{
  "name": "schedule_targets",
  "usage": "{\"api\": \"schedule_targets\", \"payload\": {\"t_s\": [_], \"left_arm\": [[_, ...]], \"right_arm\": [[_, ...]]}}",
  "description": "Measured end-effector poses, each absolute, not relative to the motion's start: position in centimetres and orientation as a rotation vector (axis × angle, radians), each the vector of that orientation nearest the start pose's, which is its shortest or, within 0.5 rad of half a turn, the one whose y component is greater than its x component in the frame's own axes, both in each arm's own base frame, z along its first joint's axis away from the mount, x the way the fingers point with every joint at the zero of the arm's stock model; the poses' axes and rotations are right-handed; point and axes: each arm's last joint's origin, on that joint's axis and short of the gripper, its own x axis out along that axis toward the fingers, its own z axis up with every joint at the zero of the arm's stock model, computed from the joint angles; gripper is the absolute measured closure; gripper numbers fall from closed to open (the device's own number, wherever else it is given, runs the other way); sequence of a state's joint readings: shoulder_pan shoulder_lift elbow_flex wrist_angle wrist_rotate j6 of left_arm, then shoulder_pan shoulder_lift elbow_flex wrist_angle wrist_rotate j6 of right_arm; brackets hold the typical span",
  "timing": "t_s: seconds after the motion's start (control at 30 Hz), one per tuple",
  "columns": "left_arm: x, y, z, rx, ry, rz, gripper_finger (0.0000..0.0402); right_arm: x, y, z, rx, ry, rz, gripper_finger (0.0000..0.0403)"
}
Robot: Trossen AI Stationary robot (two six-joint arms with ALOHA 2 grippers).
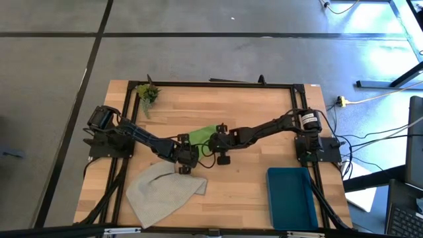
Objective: Roll microfiber towels into tight, uniform cylinder then place into a basket
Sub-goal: Roll the green microfiber cloth
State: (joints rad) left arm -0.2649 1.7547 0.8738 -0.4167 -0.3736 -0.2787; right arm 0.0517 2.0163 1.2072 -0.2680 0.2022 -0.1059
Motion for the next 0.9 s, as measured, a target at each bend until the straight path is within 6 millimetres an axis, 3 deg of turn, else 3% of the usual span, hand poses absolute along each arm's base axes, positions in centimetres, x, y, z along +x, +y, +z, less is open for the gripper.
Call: {"api": "schedule_targets", "payload": {"t_s": [0.23,0.7,0.9], "left_arm": [[28.7,-6.7,12.7,0.159,1.198,0.229,0.0269],[26.2,-6.2,17.3,0.145,1.187,0.208,0.0268],[25.7,-6.0,18.0,0.169,1.182,0.227,0.0268]], "right_arm": [[39.2,1.5,12.2,-0.155,1.077,-0.088,0.0396],[39.1,2.0,12.2,0.026,1.084,0.028,0.0396],[39.1,2.3,12.2,0.152,1.093,0.073,0.0396]]}}
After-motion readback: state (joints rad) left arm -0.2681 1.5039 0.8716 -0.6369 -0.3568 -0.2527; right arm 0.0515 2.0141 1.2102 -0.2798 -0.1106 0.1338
